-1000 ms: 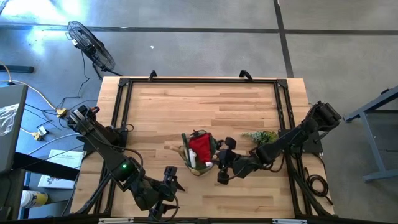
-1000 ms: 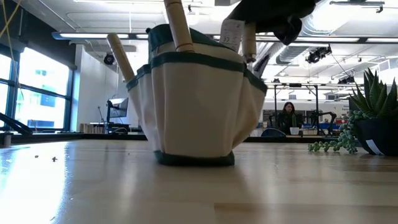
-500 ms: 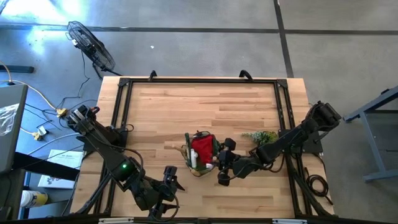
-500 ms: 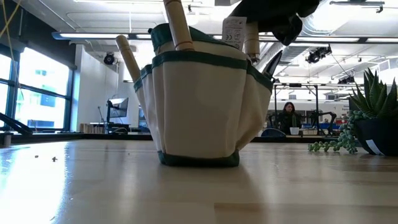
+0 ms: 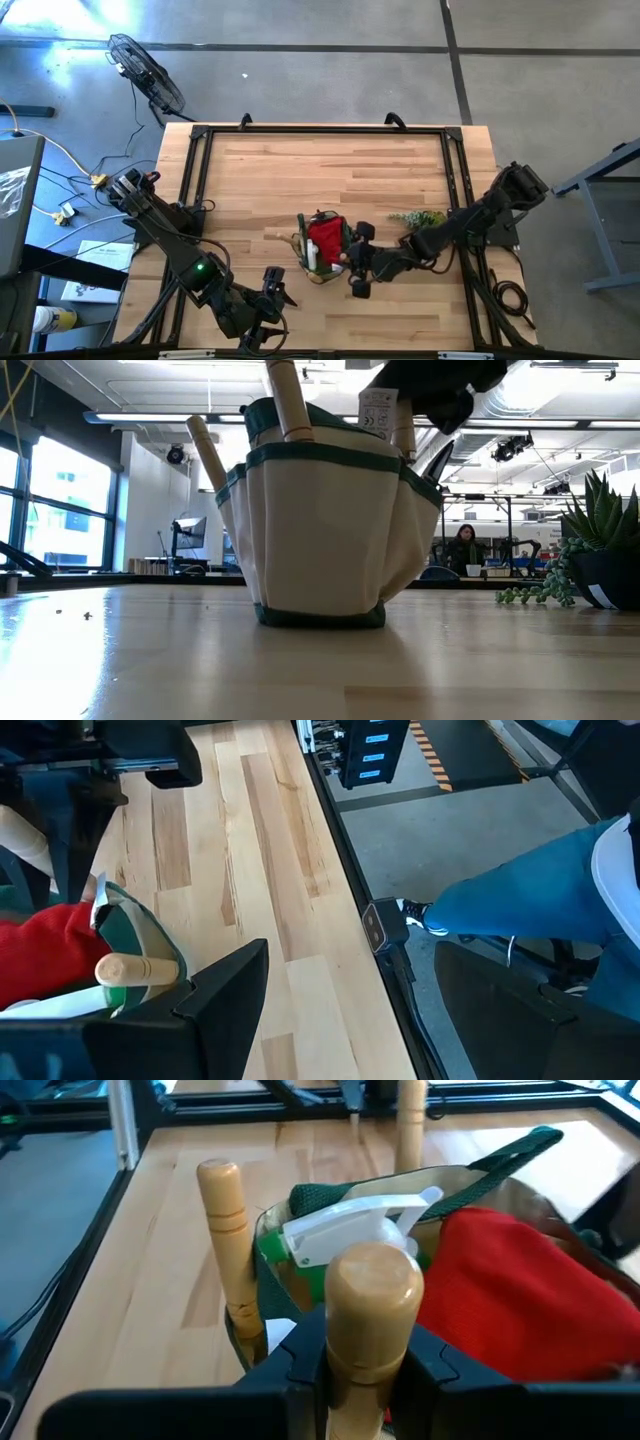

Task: Pick & Place Garden tools in Gardening bag
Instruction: Put the brown trowel into the gardening bag

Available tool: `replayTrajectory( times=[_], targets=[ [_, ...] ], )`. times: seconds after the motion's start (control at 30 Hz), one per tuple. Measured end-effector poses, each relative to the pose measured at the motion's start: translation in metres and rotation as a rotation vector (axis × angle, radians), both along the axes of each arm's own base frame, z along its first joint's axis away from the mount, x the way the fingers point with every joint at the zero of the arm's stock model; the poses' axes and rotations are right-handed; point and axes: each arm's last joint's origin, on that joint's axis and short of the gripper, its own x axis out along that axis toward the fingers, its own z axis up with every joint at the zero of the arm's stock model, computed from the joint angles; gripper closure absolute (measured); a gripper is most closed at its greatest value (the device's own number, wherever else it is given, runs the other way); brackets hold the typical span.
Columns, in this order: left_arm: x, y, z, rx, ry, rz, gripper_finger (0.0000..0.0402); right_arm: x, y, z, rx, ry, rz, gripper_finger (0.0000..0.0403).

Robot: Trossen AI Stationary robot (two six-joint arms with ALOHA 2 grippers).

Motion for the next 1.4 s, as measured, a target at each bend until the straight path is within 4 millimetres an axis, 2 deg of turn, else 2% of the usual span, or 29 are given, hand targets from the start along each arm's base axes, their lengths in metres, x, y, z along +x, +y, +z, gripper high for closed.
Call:
replayTrajectory(
  times=[0.23, 1.2, 1.4],
  targets=[
    [-0.0001, -0.0001, 0.0, 0.0, 0.0, -0.001, 0.0123, 0.0047, -0.0078, -0.0008, 0.021, 0.028, 0.07, 0.0349],
    [-0.0002, 0.0, -0.0002, 0.001, 0.003, -0.001, 0.0123, 0.0054, -0.0088, -0.0007, 0.025, 0.023, 0.061, 0.0332],
    [-0.0002, 0.0, -0.0002, 0.001, 0.003, -0.001, 0.0123, 0.0054, -0.0087, -0.0011, 0.041, 0.023, 0.053, 0.0304]
  ],
)
